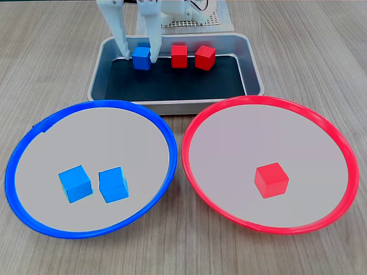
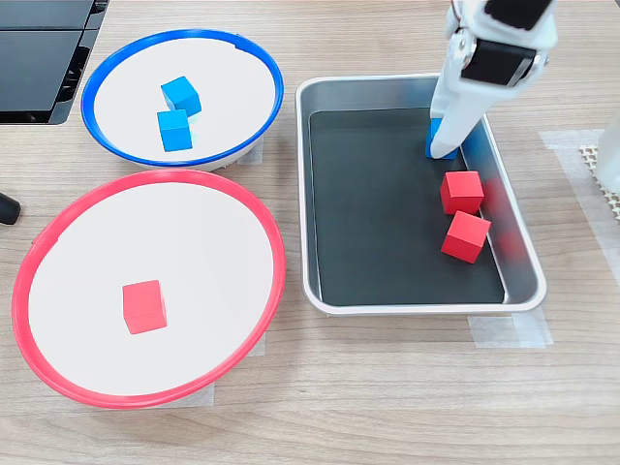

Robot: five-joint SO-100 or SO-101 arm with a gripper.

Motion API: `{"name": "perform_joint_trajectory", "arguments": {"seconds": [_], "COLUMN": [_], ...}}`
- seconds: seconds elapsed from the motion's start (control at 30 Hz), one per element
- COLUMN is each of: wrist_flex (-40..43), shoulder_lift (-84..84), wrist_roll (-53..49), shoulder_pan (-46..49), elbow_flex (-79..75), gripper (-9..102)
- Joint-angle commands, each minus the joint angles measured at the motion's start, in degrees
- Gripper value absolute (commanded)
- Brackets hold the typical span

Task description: Move six blocks tray to matching dishes

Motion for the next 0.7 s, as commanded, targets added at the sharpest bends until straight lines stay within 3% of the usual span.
{"name": "perform_joint_trajectory", "arguments": {"seconds": [0.0, 0.1, 0.2, 0.3, 0.4, 0.57, 0.67], "wrist_flex": [-3.3, -4.0, -4.0, -4.1, -5.8, -16.3, -20.8], "shoulder_lift": [-0.6, -0.6, -0.7, -1.1, -3.2, -14.7, -23.3], "wrist_roll": [-2.7, -4.4, -4.7, -3.3, 6.7, 31.9, 38.7], "shoulder_pan": [0.4, 0.4, -0.4, -1.6, -5.5, -12.0, -12.6], "elbow_flex": [0.5, 1.5, 1.6, 0.0, -6.4, -26.0, -38.1], "gripper": [16, 13, 1, 0, 0, 0, 0]}}
